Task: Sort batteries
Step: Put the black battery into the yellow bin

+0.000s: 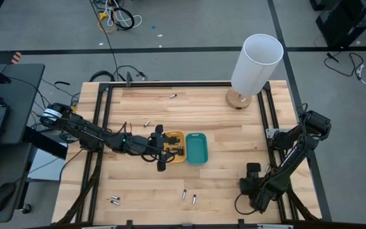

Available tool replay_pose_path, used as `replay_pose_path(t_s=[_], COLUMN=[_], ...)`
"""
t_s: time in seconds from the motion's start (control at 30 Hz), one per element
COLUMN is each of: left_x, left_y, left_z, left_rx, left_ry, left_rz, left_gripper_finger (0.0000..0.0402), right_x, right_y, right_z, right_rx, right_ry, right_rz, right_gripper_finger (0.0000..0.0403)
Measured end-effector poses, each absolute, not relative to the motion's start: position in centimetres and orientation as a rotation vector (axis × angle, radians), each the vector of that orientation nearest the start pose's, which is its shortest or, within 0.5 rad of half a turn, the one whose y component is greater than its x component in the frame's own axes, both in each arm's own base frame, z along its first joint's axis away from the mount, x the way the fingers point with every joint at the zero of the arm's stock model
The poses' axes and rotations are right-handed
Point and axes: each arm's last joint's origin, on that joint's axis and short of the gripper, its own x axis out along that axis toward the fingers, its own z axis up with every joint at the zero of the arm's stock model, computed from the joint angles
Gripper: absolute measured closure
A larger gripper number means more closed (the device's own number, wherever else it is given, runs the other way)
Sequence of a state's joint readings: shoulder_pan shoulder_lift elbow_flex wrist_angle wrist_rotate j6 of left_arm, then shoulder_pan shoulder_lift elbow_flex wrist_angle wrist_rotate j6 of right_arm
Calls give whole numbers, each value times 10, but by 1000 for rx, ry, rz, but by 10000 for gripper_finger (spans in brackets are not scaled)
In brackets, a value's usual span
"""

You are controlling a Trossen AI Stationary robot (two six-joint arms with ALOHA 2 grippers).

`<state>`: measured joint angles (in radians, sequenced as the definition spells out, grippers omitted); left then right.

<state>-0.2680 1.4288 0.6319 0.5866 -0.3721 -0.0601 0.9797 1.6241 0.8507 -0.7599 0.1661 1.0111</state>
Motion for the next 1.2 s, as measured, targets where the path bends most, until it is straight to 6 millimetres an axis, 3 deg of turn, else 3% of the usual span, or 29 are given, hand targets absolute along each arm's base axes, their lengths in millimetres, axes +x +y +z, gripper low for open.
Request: replay_pose_path(t_s=[0.37, 0.7, 0.87, 1.07, 1.2], left_x=[282, 282, 281, 278, 274], left_y=[-67, -67, -66, -63, -62], left_z=[215, 214, 210, 217, 221], left_rx=[-7, 1, 15, -39, -36], left_ry=[166, 177, 218, 199, 210], left_rz=[110, 109, 111, 168, 170], left_gripper_finger=[173, 173, 173, 173, 173], right_x=[172, 186, 201, 233, 253], right_y=[187, 168, 162, 160, 154], right_z=[140, 131, 136, 151, 156], right_rx=[-90, -27, -35, -132, -101], right_ry=[1367, 1427, 1398, 1146, 1032], right_rz=[-86, -6, -6, -4, 72], right_gripper_finger=[247, 377, 379, 361, 363])
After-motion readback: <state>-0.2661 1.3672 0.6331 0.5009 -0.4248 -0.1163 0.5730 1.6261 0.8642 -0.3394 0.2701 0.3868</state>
